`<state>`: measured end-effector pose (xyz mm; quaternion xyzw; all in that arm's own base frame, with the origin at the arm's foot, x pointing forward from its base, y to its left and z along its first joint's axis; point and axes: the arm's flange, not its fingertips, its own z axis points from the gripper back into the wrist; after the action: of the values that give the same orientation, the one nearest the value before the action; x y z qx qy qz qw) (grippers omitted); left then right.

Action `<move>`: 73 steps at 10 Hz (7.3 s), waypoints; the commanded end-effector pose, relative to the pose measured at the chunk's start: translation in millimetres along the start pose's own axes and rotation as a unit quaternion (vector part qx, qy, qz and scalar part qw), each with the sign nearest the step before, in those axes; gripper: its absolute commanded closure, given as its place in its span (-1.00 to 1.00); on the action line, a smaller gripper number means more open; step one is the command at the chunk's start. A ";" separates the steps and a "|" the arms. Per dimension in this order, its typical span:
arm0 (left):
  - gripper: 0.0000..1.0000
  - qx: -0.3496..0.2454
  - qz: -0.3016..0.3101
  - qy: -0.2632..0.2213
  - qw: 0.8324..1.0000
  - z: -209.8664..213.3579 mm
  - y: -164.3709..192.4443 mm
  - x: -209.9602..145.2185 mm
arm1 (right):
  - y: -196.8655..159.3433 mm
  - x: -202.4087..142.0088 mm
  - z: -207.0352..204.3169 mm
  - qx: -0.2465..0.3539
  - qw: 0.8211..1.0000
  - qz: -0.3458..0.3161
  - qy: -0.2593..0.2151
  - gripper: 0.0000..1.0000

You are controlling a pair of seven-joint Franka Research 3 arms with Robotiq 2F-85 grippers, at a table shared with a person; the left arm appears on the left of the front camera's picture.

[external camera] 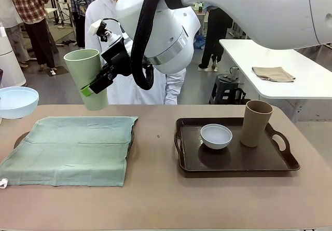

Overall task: Set up a tray with a mat and arrange the tableware.
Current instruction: Place the Picnic Bowl and Reusable plastic cup back onto the Handle tray in front of the human's position, then pick up the Picnic Bowl and Reusable plastic cup from the Handle tray in front of the human's position and hold them in the air.

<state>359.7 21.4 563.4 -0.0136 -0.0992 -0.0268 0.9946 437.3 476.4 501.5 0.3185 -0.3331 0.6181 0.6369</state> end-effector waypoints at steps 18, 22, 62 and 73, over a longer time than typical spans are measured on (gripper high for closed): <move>0.92 -0.058 0.005 -0.011 0.998 -191.7 4.5 57.0 | -48.7 -138.9 -101.2 0.065 0.997 0.002 -0.049 -0.66; 0.92 -0.048 -0.008 -0.020 0.999 -217.2 0.6 65.5 | -58.7 -153.3 -113.3 0.061 0.997 0.029 -0.048 -0.66; -1.00 0.045 -0.040 0.030 0.998 -44.4 -187.8 -4.0 | 54.7 -65.8 141.7 -0.194 0.758 -0.481 0.396 -1.00; -1.00 -0.099 -0.017 0.090 0.991 7.3 -134.2 1.6 | 86.8 -111.2 279.6 -0.160 0.744 -0.595 0.257 -1.00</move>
<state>352.2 -124.1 564.7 -0.0522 -0.0310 -0.0495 0.9969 362.2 217.2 575.5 0.1250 0.0154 0.1172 0.9851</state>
